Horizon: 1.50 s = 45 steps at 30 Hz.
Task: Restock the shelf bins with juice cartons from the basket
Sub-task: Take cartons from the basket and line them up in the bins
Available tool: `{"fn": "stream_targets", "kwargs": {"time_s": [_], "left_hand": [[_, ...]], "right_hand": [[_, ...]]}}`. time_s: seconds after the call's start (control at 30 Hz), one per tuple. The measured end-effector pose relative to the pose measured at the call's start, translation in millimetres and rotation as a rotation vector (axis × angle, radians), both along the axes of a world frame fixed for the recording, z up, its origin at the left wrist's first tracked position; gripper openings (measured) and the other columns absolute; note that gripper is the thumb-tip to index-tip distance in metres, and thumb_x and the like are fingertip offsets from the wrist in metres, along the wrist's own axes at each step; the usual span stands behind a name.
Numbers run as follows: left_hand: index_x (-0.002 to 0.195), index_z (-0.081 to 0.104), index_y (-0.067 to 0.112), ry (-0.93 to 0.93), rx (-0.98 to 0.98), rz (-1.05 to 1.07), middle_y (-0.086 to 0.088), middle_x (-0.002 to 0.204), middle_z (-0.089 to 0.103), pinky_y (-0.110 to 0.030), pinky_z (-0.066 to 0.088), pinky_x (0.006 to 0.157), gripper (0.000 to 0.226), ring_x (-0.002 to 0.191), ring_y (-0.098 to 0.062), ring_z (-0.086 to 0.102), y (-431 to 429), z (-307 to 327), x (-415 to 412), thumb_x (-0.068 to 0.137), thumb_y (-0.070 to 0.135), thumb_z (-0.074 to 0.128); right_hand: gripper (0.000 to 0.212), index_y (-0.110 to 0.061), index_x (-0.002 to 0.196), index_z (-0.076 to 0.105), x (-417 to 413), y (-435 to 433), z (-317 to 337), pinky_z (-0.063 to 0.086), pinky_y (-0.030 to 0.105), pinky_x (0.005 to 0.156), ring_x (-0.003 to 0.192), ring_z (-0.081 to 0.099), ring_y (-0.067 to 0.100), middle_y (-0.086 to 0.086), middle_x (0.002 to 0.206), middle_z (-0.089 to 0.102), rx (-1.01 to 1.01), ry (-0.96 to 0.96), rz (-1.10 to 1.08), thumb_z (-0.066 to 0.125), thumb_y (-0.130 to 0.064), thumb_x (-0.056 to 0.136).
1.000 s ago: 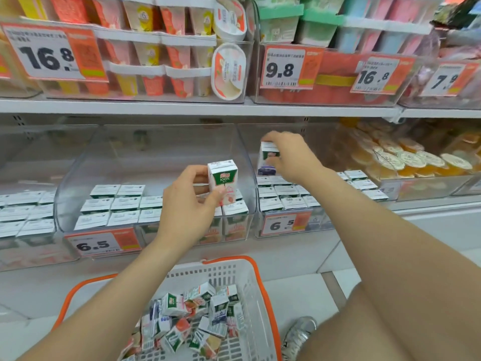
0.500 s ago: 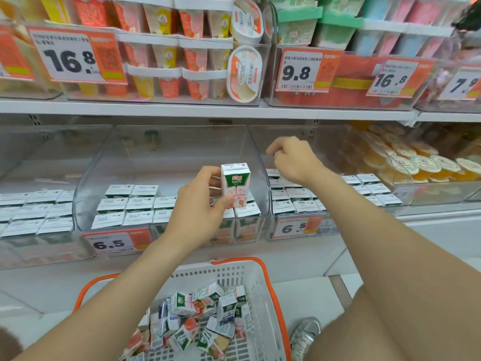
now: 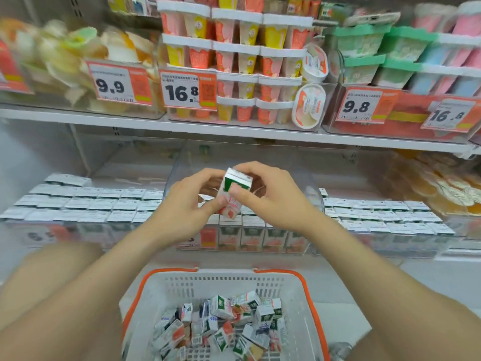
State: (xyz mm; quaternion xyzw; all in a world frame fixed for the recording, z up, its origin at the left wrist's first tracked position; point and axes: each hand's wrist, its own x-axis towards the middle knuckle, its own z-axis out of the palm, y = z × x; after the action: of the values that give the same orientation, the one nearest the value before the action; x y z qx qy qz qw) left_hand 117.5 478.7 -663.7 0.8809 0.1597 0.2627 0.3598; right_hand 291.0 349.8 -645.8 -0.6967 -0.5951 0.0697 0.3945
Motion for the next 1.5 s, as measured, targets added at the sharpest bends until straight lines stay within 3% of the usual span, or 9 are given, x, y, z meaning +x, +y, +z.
{"fn": "stream_targets", "kwargs": {"time_s": [0.13, 0.27, 0.5, 0.73, 0.9, 1.07, 1.13, 1.33, 1.5], "left_hand": [[0.138, 0.055, 0.035, 0.084, 0.209, 0.116, 0.02, 0.129, 0.064, -0.03, 0.05, 0.1, 0.043, 0.121, 0.001, 0.058, 30.4, 2.6, -33.2, 0.101, 0.057, 0.059], [0.155, 0.035, 0.024, 0.435, 0.44, 0.405, -0.004, 0.152, 0.043, -0.05, 0.04, 0.112, 0.089, 0.139, -0.029, 0.04, 74.1, -6.2, -69.2, 0.089, 0.083, 0.03], [0.164, 0.01, 0.037, 0.952, 0.253, 0.576, -0.006, 0.175, -0.001, -0.062, 0.01, 0.125, 0.086, 0.156, -0.046, 0.007, 143.5, -37.1, -124.4, 0.093, 0.084, 0.014], [0.161, 0.021, 0.036, 0.842, 0.232, 0.548, -0.003, 0.173, 0.013, -0.058, 0.021, 0.121, 0.079, 0.155, -0.036, 0.016, 155.2, -49.9, -154.0, 0.096, 0.08, 0.018], [0.157, 0.028, 0.03, 0.802, 0.276, 0.553, -0.009, 0.165, 0.025, -0.052, 0.024, 0.117, 0.074, 0.148, -0.034, 0.025, 158.5, -53.6, -161.4, 0.098, 0.075, 0.021], [0.145, 0.036, 0.026, 0.778, 0.309, 0.578, -0.008, 0.144, 0.038, -0.049, 0.029, 0.108, 0.063, 0.132, -0.032, 0.034, 160.5, -58.0, -156.1, 0.1, 0.068, 0.026], [0.144, 0.037, 0.024, 0.775, 0.294, 0.584, -0.009, 0.144, 0.037, -0.05, 0.029, 0.107, 0.061, 0.132, -0.033, 0.034, 159.2, -58.1, -153.4, 0.101, 0.066, 0.026], [0.121, 0.054, 0.021, 0.626, 0.371, 0.672, -0.009, 0.127, 0.047, -0.048, 0.036, 0.094, 0.044, 0.117, -0.034, 0.04, 143.0, -58.3, -149.3, 0.101, 0.058, 0.043], [0.091, 0.061, 0.021, 0.314, 0.314, 0.61, 0.0, 0.094, 0.055, -0.044, 0.048, 0.077, 0.013, 0.093, -0.027, 0.05, 101.3, -47.9, -154.3, 0.088, 0.033, 0.065]], "right_hand": [[0.029, -0.022, 0.122, 0.069, -32.5, 31.0, -4.8, 0.056, 0.033, 0.083, 0.096, 0.068, 0.009, -0.013, 0.108, 0.072, 0.156, -0.069, -0.002, 0.073, -0.023, 0.093], [0.04, -0.009, 0.13, 0.065, -68.9, 66.4, -16.7, 0.052, 0.03, 0.098, 0.113, 0.064, 0.015, 0.001, 0.123, 0.068, 0.328, -0.243, 0.012, 0.075, -0.01, 0.091], [0.038, -0.009, 0.136, 0.059, -133.9, 159.6, -25.6, 0.055, 0.042, 0.093, 0.113, 0.064, 0.029, 0.006, 0.128, 0.066, 0.221, -0.38, 0.108, 0.068, -0.019, 0.1], [0.031, -0.011, 0.133, 0.049, -165.7, 268.1, -35.5, 0.049, 0.046, 0.088, 0.11, 0.06, 0.037, 0.011, 0.128, 0.056, -0.04, -0.321, -0.026, 0.059, -0.017, 0.103], [0.035, -0.011, 0.126, 0.063, -164.9, 324.7, -52.4, 0.044, 0.035, 0.081, 0.113, 0.056, 0.03, 0.012, 0.122, 0.061, -0.35, -0.148, 0.024, 0.07, -0.029, 0.097], [0.018, -0.014, 0.078, 0.064, -162.0, 339.3, -52.0, 0.041, 0.031, 0.063, 0.085, 0.057, 0.028, 0.007, 0.09, 0.067, -0.525, -0.112, 0.133, 0.054, -0.019, 0.093], [0.019, -0.014, 0.08, 0.056, -161.0, 332.9, -50.0, 0.038, 0.033, 0.064, 0.083, 0.053, 0.029, 0.006, 0.085, 0.06, -0.561, -0.174, 0.15, 0.047, -0.015, 0.096], [0.035, -0.009, 0.123, 0.065, -173.3, 272.7, -42.7, 0.054, 0.046, 0.088, 0.109, 0.062, 0.037, 0.013, 0.116, 0.069, -0.213, -0.347, 0.068, 0.046, -0.012, 0.093], [0.025, -0.013, 0.086, 0.067, -183.2, 164.3, -40.7, 0.048, 0.04, 0.062, 0.076, 0.062, 0.033, 0.007, 0.08, 0.068, 0.023, -0.506, 0.048, 0.045, -0.022, 0.08]]}}
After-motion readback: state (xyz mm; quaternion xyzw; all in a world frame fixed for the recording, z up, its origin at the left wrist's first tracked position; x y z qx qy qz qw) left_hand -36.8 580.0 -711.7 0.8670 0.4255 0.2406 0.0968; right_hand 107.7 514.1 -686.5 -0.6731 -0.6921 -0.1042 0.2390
